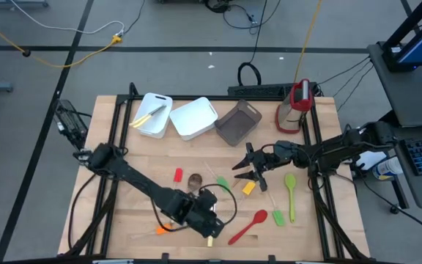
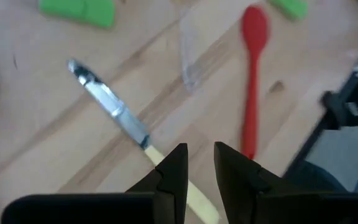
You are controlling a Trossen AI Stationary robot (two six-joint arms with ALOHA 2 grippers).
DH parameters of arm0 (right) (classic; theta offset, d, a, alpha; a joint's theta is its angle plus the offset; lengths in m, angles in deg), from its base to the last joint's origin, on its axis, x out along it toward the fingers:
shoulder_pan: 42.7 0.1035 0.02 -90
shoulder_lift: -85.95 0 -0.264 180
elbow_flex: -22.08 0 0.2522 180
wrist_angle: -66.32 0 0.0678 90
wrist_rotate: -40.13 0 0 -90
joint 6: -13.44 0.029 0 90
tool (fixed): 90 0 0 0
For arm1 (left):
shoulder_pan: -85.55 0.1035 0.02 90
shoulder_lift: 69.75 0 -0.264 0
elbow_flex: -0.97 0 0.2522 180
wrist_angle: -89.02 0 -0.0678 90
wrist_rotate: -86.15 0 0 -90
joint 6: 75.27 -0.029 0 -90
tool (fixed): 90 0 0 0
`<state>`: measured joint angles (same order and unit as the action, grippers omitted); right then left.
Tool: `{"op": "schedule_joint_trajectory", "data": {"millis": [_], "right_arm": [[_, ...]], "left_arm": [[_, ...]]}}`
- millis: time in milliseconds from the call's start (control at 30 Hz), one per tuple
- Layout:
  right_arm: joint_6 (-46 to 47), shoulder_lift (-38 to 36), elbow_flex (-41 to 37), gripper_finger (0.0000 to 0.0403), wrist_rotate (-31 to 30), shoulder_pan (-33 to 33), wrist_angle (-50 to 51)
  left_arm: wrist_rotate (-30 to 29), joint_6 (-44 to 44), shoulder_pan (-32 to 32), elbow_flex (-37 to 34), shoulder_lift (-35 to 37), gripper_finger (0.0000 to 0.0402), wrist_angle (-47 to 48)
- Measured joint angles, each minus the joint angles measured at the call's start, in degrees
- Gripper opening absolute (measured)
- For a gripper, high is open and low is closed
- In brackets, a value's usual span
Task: Pick & Place Kitchen Items
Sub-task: Put the yellow kitchen knife into the left white bin
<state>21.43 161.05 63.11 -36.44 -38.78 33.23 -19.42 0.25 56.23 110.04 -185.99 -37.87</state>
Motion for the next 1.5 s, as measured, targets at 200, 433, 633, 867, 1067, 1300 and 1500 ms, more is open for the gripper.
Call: {"op": "schedule_joint_trajectory", "data": {"millis": [200, 433, 633, 867, 1067, 1300, 1500], "right_arm": [[-0.06, 0.01, 0.0, 0.0141, 0.01, 1.86, 0.38], [-0.09, 0.01, 0.0, 0.0141, 0.0, 3.24, 0.39], [-0.09, 0.01, 0.0, 0.0141, -0.02, 3.39, 0.42], [-0.09, 0.01, -0.02, 0.0141, -0.07, 3.38, 0.43], [-0.11, 0.01, -0.02, 0.0141, -0.06, 3.37, 0.42], [-0.11, 0.01, -0.02, 0.0141, -0.05, 3.37, 0.44], [-0.11, 0.01, -0.02, 0.0141, -0.04, 3.37, 0.44]], "left_arm": [[3.56, 5.81, -0.24, 0.02, -4.13, 0.0081, -0.8], [4.2, 6.03, -0.8, 0.04, -6.92, 0.0081, -3.14], [5.34, 6.29, -0.78, 0.09, -9.55, 0.0081, -3.01], [5.8, 5.77, -0.52, 0.13, -10.88, 0.0081, 1.18], [5.71, -0.59, -0.33, 0.22, -10.82, 0.0081, 12.2], [5.94, -14.84, 0.07, 0.22, -10.8, 0.0081, 13.89], [2.97, -22.26, 0.28, 0.13, -10.82, 0.0081, 14.02]]}}
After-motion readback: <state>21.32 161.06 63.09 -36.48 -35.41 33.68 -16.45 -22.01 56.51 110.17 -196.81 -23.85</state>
